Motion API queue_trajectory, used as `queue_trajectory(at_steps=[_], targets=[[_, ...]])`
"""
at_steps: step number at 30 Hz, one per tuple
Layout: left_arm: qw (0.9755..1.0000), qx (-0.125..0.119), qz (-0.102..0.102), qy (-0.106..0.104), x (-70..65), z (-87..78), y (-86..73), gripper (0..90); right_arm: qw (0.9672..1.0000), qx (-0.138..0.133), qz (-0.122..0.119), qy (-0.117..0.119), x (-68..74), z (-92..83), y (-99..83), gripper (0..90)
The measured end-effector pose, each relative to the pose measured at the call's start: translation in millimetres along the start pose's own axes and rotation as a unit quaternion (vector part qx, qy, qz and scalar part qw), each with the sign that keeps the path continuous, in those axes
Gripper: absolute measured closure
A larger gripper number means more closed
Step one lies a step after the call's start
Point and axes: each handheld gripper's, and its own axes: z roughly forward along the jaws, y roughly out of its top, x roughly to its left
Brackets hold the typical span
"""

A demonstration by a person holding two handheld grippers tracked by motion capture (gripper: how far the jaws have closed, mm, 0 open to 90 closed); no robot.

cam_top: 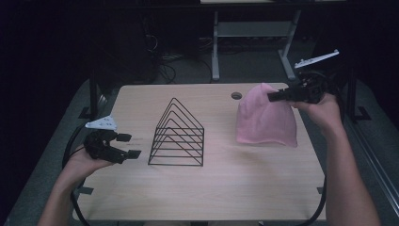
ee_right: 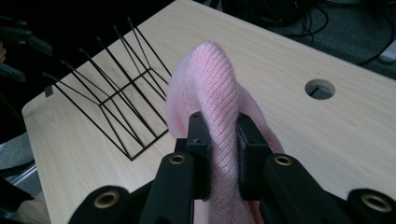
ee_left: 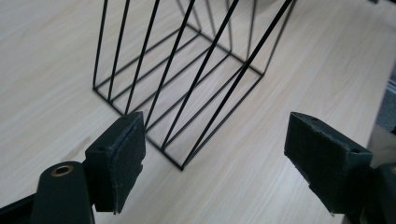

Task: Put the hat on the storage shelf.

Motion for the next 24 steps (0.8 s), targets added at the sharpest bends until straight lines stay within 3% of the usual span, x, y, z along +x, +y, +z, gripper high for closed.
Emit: queue_trajectory(at_steps=[5,11,24], targets=[[0.9997,-0.005,0.021,-0.011,-2.2,-5.3,20.7,20.7,0.9998,-0.005,-0.016,-0.002,8.1,-7.1,15.3,78.6],[0.9989,-0.008,0.042,-0.019,-4.6,-9.8,43.2,20.7,0.9992,-0.014,-0.036,0.011,18.7,-10.4,32.9,78.6],[0.9973,0.002,0.061,-0.042,-11.3,-3.4,67.3,20.7,0.9973,-0.015,-0.068,0.024,49.2,-15.2,65.3,78.5]])
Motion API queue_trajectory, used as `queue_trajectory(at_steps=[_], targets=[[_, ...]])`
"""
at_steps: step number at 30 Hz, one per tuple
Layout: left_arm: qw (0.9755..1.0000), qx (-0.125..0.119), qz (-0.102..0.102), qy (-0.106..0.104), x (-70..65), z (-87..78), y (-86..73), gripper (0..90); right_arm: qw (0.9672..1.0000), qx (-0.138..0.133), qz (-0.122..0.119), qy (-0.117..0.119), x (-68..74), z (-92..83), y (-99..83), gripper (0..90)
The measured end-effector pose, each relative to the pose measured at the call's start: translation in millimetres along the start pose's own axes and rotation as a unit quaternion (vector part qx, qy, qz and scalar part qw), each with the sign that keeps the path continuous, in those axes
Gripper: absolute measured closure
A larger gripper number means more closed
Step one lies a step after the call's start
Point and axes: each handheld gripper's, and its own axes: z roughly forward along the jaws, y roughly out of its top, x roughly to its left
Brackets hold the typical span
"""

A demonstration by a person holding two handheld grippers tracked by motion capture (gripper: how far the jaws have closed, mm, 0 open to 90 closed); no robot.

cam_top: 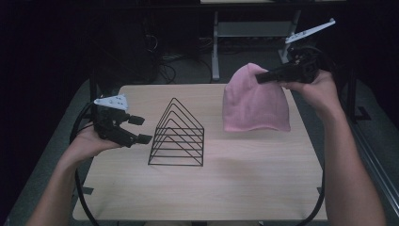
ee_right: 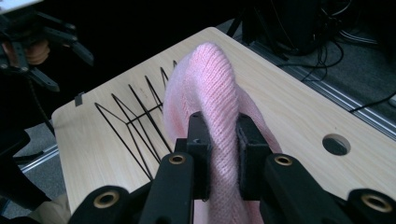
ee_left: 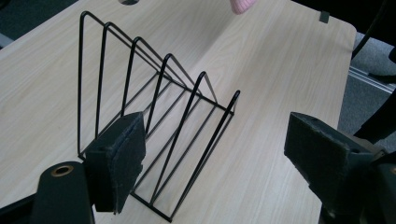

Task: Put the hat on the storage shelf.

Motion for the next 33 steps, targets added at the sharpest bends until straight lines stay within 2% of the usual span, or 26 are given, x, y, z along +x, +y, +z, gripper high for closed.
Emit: queue_trajectory(at_steps=[6,9,15,16,22,33], targets=[[1.0000,-0.002,0.001,-0.005,0.9,1.4,2.4,20.7,0.9999,-0.002,-0.012,0.008,9.9,1.8,12.8,78.5],[1.0000,-0.002,-0.002,-0.006,1.6,1.6,3.3,20.7,0.9994,-0.004,-0.026,0.020,21.9,7.4,25.2,78.5],[1.0000,-0.003,-0.003,-0.006,2.4,1.1,6.2,20.2,0.9986,-0.003,-0.043,0.030,36.9,14.1,41.2,78.2],[1.0000,-0.003,-0.003,-0.007,2.4,1.1,7.6,20.2,0.9981,-0.003,-0.051,0.034,43.5,17.5,49.1,78.2],[0.9999,-0.005,0.003,-0.011,3.0,0.2,12.0,20.2,0.9961,-0.004,-0.076,0.045,59.6,25.6,67.8,78.2],[0.9998,-0.012,0.000,-0.014,4.8,-4.2,14.9,20.2,0.9925,-0.006,-0.101,0.069,83.7,41.8,95.5,78.2]])
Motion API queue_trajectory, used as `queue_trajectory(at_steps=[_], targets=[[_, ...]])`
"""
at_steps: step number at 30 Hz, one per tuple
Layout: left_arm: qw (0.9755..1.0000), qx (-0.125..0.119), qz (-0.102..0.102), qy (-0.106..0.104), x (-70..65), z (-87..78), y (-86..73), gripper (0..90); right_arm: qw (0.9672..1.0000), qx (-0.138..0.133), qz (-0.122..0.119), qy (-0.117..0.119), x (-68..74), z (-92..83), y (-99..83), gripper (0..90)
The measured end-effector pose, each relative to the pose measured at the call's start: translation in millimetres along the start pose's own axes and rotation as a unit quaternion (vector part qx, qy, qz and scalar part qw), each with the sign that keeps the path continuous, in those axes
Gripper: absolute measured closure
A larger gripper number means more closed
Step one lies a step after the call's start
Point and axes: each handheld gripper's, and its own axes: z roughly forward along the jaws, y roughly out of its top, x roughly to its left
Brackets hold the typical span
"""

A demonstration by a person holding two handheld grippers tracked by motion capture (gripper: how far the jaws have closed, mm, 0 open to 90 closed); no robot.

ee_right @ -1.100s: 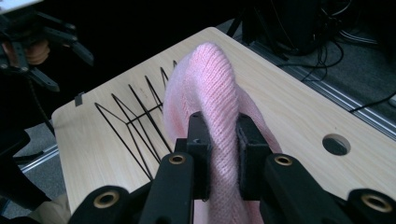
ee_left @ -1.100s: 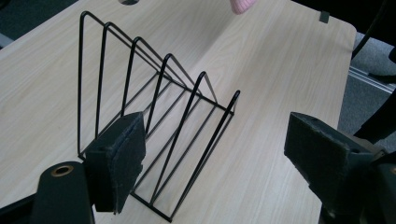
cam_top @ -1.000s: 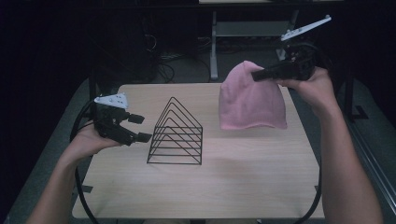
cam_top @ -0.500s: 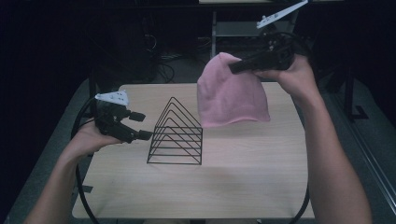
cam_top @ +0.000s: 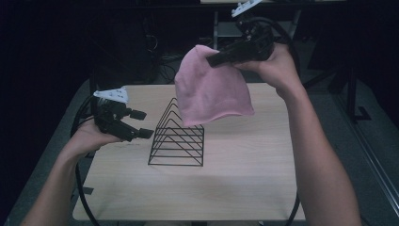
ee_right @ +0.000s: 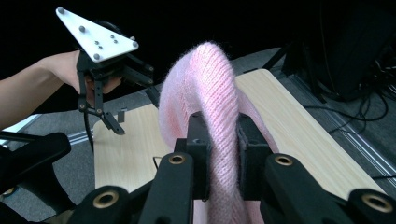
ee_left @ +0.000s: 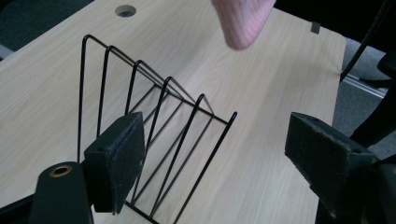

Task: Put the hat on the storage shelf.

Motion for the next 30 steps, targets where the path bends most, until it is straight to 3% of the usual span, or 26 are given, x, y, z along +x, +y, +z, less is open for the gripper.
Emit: queue_trajectory(at_steps=[8,21,27,30], targets=[[1.0000,-0.001,-0.001,-0.010,1.4,-0.5,2.3,20.6,0.9998,-0.003,-0.015,0.016,7.6,16.2,16.0,78.2],[0.9992,-0.023,-0.008,-0.032,5.5,-5.1,3.7,24.2,0.9987,-0.010,-0.035,0.035,17.6,38.1,35.1,78.3],[0.9980,-0.044,-0.016,-0.042,9.3,-11.3,1.1,37.3,0.9980,-0.014,-0.043,0.045,22.4,49.2,42.0,78.2],[0.9985,-0.037,-0.021,-0.035,10.9,-12.0,-0.8,40.3,0.9977,-0.016,-0.045,0.049,23.7,53.9,44.2,78.2]])
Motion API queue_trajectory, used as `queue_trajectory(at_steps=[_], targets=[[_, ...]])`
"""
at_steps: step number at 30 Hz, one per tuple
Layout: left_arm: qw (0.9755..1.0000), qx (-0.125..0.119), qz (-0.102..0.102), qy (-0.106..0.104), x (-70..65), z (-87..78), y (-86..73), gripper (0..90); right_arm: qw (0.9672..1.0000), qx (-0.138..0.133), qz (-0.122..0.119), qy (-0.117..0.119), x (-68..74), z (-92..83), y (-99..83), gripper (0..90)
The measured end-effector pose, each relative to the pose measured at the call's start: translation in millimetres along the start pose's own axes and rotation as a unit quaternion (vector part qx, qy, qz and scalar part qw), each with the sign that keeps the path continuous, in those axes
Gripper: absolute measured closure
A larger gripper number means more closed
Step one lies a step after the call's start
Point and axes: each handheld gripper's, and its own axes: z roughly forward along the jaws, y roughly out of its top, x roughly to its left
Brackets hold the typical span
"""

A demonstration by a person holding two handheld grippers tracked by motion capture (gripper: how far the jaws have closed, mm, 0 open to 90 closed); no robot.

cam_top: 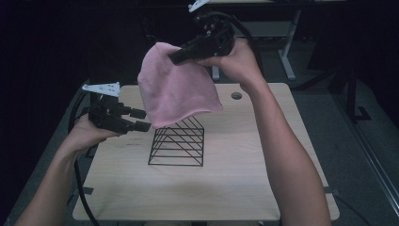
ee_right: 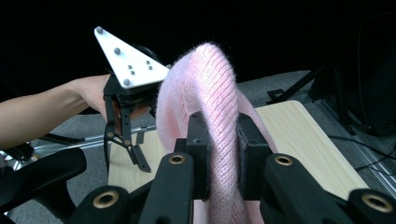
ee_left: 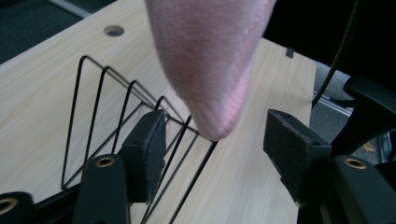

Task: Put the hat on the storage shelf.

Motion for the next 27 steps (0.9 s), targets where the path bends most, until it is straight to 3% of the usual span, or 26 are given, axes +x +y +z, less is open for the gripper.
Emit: queue_trajectory(at_steps=[9,13,15,17,19,27], targets=[[0.9996,0.016,-0.022,-0.011,9.6,2.3,-7.0,51.1,0.9999,-0.005,-0.001,0.013,1.2,16.3,4.8,78.3],[0.9993,0.017,-0.026,-0.020,11.5,1.9,-9.2,63.2,0.9998,-0.005,-0.002,0.018,2.5,23.6,6.7,78.3],[0.9993,0.020,-0.024,-0.018,11.8,1.9,-9.7,71.3,0.9998,-0.003,-0.003,0.018,2.9,25.7,7.1,78.3],[0.9993,0.025,-0.026,0.009,12.7,0.3,-11.1,78.2,0.9998,0.002,-0.004,0.020,4.6,30.9,7.4,78.3],[0.9994,0.019,-0.027,0.012,13.7,-1.9,-12.8,82.1,0.9998,0.001,-0.004,0.020,5.6,32.7,6.4,78.3],[0.9981,0.049,-0.037,0.005,13.9,-1.0,-21.6,83.6,0.9998,0.015,0.006,0.015,2.8,39.8,-12.4,78.3]])
